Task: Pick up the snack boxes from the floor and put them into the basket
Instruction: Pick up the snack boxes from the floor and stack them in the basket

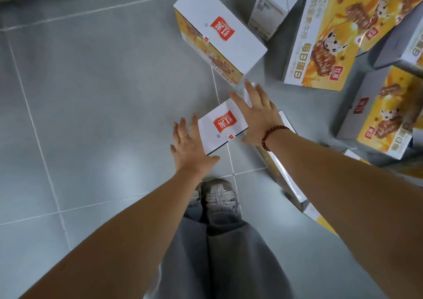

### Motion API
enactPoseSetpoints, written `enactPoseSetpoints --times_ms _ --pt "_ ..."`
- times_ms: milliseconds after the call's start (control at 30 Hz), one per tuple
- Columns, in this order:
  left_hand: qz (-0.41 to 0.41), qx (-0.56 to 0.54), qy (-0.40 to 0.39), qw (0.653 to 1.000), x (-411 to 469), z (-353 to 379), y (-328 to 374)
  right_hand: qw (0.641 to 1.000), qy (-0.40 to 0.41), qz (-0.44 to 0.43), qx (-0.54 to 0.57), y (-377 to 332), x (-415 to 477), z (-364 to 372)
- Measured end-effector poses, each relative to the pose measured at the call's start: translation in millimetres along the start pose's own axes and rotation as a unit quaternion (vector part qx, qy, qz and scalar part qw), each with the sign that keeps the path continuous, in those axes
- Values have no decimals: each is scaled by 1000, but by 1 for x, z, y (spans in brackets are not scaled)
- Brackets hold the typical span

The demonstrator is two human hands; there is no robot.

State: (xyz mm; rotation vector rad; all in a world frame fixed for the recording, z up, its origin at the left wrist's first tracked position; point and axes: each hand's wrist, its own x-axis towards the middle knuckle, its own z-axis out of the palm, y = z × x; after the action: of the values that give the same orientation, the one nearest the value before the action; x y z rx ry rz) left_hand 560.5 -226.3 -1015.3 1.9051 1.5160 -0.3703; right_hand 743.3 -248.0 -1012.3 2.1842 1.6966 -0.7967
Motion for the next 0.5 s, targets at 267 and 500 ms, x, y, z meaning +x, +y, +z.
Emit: enactPoseSetpoints --times_ms 267,500 --pt "60 5 -25 998 26 1 -9 998 33 16 -44 -11 14 6" --pt "133 22 -26 990 28 -66 -20 1000 13 16 5 -25 4 -48"
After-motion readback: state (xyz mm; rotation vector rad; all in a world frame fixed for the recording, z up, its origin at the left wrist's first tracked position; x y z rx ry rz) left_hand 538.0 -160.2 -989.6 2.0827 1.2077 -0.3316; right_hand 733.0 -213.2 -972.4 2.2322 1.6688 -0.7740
